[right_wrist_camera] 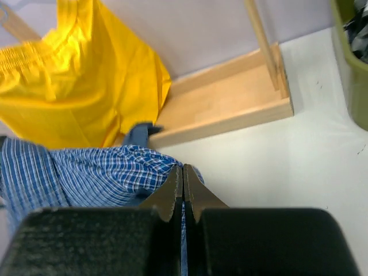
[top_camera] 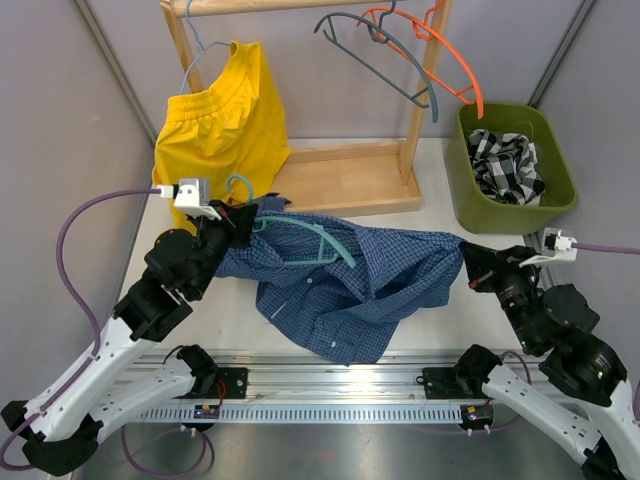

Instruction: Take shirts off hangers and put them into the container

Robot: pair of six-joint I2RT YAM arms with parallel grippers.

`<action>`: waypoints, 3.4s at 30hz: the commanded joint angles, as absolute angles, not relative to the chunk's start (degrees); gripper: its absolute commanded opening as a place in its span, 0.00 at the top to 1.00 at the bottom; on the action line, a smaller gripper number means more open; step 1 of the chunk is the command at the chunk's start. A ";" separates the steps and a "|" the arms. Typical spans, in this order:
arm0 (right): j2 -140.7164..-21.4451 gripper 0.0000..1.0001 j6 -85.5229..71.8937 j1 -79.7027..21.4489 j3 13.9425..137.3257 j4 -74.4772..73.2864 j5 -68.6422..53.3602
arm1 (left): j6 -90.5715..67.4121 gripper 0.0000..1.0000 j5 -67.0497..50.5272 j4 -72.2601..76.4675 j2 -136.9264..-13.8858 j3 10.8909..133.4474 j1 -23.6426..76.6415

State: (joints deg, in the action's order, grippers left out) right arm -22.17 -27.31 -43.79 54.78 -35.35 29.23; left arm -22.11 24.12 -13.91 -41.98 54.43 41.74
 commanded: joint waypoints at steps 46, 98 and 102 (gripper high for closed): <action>-94.75 1.00 -33.66 -49.48 50.28 -11.25 21.71 | -89.05 1.00 -30.75 31.84 -46.84 51.66 8.17; -67.06 0.48 -26.54 -52.73 65.04 -8.79 -15.56 | -28.92 1.00 -1.23 -16.17 -47.63 50.36 23.20; -67.76 1.00 -27.07 -53.09 65.13 -10.28 -14.24 | -28.92 1.00 -0.44 -15.73 -47.73 50.45 23.64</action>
State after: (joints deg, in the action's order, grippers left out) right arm -67.51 -26.63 -52.05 62.67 -11.92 -13.56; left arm -28.80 -2.85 -19.92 -47.79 47.55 23.22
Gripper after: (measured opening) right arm 0.126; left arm 0.046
